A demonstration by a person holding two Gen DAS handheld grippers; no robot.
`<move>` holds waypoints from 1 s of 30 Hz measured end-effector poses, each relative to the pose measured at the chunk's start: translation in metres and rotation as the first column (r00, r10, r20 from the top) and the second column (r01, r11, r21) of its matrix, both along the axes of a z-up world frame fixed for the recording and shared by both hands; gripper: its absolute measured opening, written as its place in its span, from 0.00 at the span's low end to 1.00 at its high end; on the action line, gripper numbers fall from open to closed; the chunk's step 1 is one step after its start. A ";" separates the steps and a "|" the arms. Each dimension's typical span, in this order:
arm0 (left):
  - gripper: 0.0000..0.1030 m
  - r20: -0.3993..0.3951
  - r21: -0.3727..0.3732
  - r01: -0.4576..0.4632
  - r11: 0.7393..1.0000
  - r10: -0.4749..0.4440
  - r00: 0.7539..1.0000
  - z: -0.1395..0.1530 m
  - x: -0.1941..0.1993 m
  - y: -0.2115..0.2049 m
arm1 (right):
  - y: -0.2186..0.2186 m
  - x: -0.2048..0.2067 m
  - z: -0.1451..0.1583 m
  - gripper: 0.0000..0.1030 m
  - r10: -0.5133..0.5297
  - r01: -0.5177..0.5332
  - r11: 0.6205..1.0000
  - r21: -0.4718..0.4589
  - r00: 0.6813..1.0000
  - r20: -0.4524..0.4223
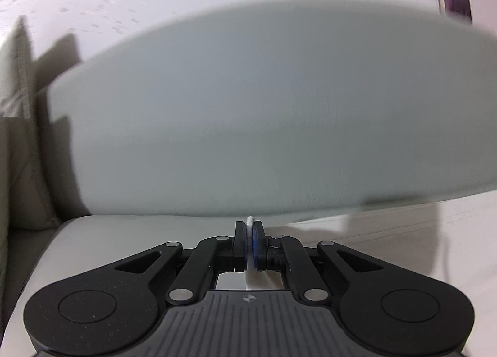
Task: Fold clothes
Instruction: 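Grasp the shirt hem with both grippers, then fold the hem up over toward the collar with both grippers, release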
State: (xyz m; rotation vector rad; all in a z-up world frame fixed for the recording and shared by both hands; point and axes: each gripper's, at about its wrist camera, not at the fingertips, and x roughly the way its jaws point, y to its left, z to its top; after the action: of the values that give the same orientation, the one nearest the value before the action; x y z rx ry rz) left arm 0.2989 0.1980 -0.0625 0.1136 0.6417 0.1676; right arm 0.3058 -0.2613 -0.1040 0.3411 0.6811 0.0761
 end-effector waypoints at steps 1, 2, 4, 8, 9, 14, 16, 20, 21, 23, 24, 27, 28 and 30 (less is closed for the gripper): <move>0.04 0.016 -0.009 -0.002 1.000 0.002 1.000 0.012 -0.015 0.001 | -0.001 -0.015 0.010 0.06 -0.002 0.002 1.000 0.019 1.000 0.012; 0.04 0.029 -0.016 -0.002 1.000 0.002 1.000 0.023 -0.030 0.001 | -0.003 -0.032 0.021 0.06 -0.002 0.002 0.999 0.038 1.000 0.018; 0.04 0.052 -0.027 0.001 1.000 0.000 0.999 0.043 -0.064 0.002 | -0.006 -0.066 0.041 0.06 -0.001 -0.001 0.997 0.075 1.000 0.028; 0.04 0.086 -0.071 -0.004 0.997 0.010 0.996 0.074 -0.135 0.006 | -0.017 -0.142 0.080 0.06 -0.016 0.012 0.989 0.150 1.000 0.026; 0.04 0.096 -0.084 -0.007 0.996 0.015 0.995 0.080 -0.153 0.008 | -0.021 -0.156 0.090 0.06 -0.022 0.018 0.985 0.172 0.999 0.024; 0.04 0.084 -0.194 -0.018 0.981 0.035 0.996 0.083 -0.228 0.018 | -0.043 -0.220 0.119 0.05 -0.036 0.032 0.979 0.202 0.999 0.012; 0.04 0.017 -0.216 -0.055 0.975 0.060 0.998 0.064 -0.247 0.014 | -0.042 -0.230 0.108 0.05 -0.024 0.031 0.984 0.178 0.999 -0.041; 0.04 -0.132 -0.140 -0.121 0.983 0.103 0.986 0.021 -0.270 -0.002 | -0.030 -0.254 0.058 0.05 -0.017 0.046 0.988 0.147 0.981 -0.192; 0.04 -0.144 -0.105 -0.124 0.987 0.108 0.984 0.015 -0.277 -0.007 | -0.027 -0.259 0.048 0.05 -0.024 0.054 0.989 0.135 0.976 -0.215; 0.04 -0.146 -0.035 -0.122 0.992 0.116 0.982 0.009 -0.290 -0.017 | -0.025 -0.270 0.038 0.05 -0.038 0.069 0.989 0.128 0.973 -0.229; 0.04 -0.136 -0.021 -0.118 0.993 0.115 0.984 0.010 -0.297 -0.019 | -0.025 -0.276 0.038 0.05 -0.042 0.074 0.988 0.133 0.973 -0.227; 0.04 -0.089 -0.010 -0.109 0.994 0.107 0.990 0.021 -0.320 -0.025 | -0.029 -0.292 0.049 0.05 -0.041 0.070 0.987 0.147 0.981 -0.191; 0.04 -0.075 0.001 -0.109 0.994 0.109 0.991 0.024 -0.328 -0.025 | -0.031 -0.298 0.054 0.05 -0.041 0.067 0.987 0.145 0.983 -0.177; 0.04 -0.045 0.023 -0.110 0.994 0.111 0.993 0.029 -0.343 -0.027 | -0.031 -0.311 0.061 0.05 -0.038 0.059 0.989 0.138 0.987 -0.155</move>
State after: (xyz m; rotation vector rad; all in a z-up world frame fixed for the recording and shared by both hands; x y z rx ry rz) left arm -0.0438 0.1707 -0.0332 0.1017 0.6931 0.2786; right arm -0.0054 -0.2922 -0.0431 0.5044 0.8204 0.0526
